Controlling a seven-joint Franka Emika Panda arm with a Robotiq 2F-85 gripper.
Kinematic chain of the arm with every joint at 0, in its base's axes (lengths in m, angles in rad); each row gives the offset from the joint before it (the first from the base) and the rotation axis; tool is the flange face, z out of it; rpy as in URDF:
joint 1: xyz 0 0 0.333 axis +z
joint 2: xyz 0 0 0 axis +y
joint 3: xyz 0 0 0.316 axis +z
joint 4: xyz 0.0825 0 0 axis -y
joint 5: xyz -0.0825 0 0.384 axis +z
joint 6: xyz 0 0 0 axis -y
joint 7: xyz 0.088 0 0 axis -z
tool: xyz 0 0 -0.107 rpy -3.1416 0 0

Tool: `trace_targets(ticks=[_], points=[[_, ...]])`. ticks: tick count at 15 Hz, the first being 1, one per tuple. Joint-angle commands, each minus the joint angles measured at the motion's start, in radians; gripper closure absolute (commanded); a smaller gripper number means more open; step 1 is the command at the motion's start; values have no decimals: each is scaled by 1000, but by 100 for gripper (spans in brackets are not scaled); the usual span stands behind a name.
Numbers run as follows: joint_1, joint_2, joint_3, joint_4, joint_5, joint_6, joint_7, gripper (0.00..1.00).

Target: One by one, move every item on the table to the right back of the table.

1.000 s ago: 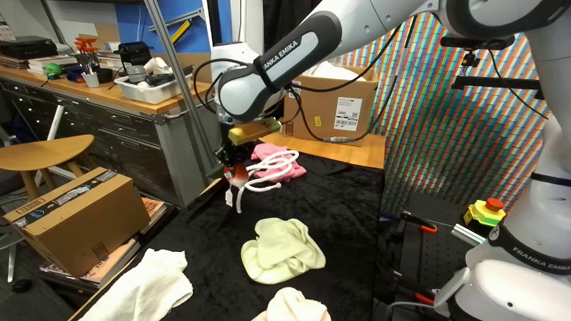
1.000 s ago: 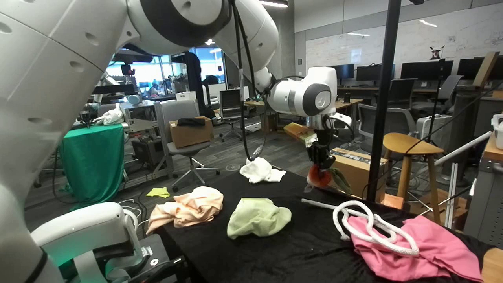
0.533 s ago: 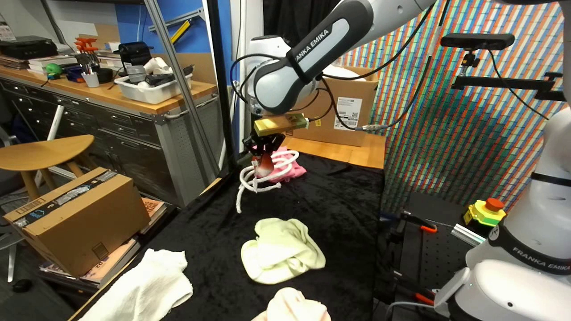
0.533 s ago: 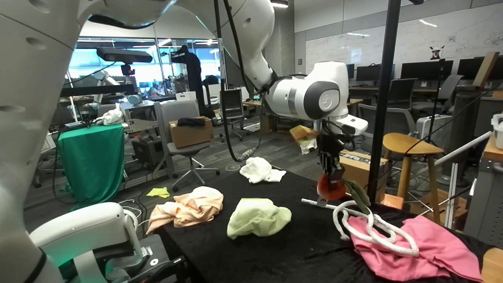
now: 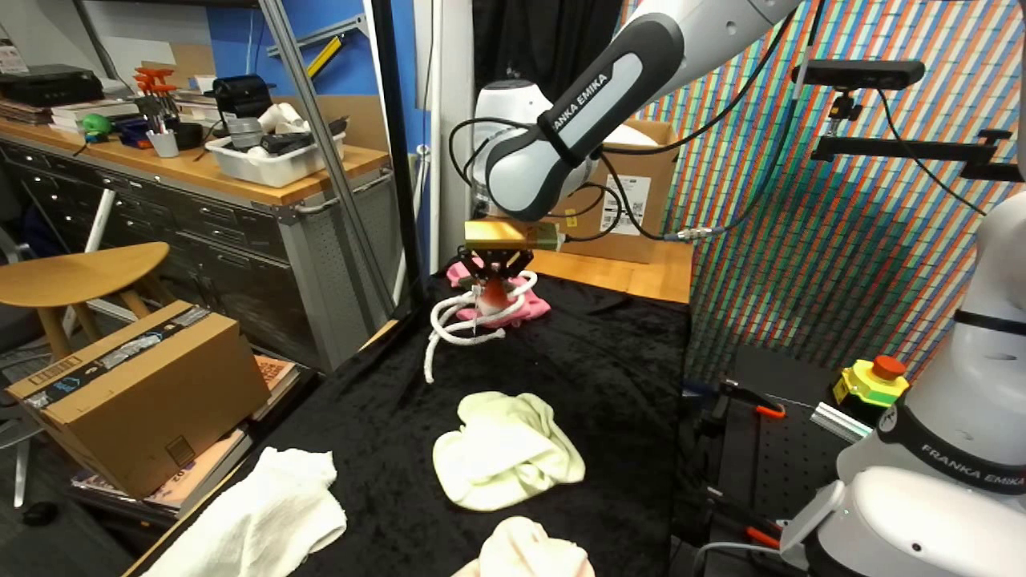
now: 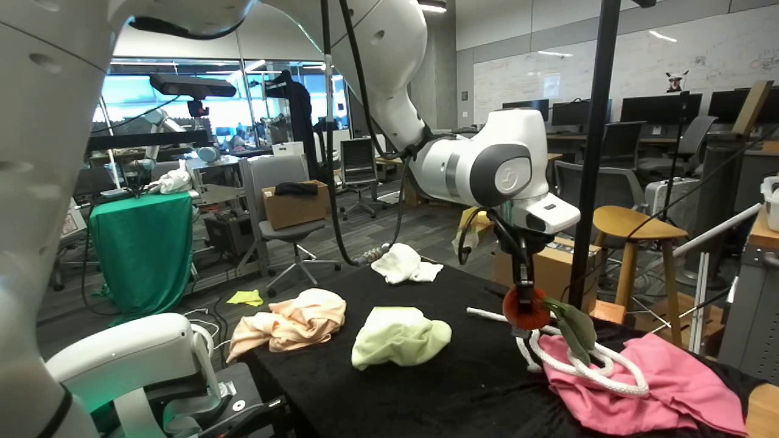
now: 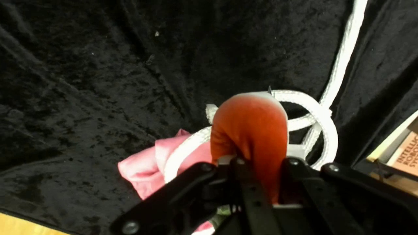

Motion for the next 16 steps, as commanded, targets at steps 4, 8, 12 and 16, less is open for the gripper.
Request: trace_targets(ticks=[4, 8, 12, 16], points=[[56, 16, -82, -9, -44, 113, 345, 87], [98, 34, -136, 10, -132, 105, 525, 82], [110, 36, -143, 18, -198, 76, 630, 51], [113, 29, -134, 20, -240, 55, 672, 21]])
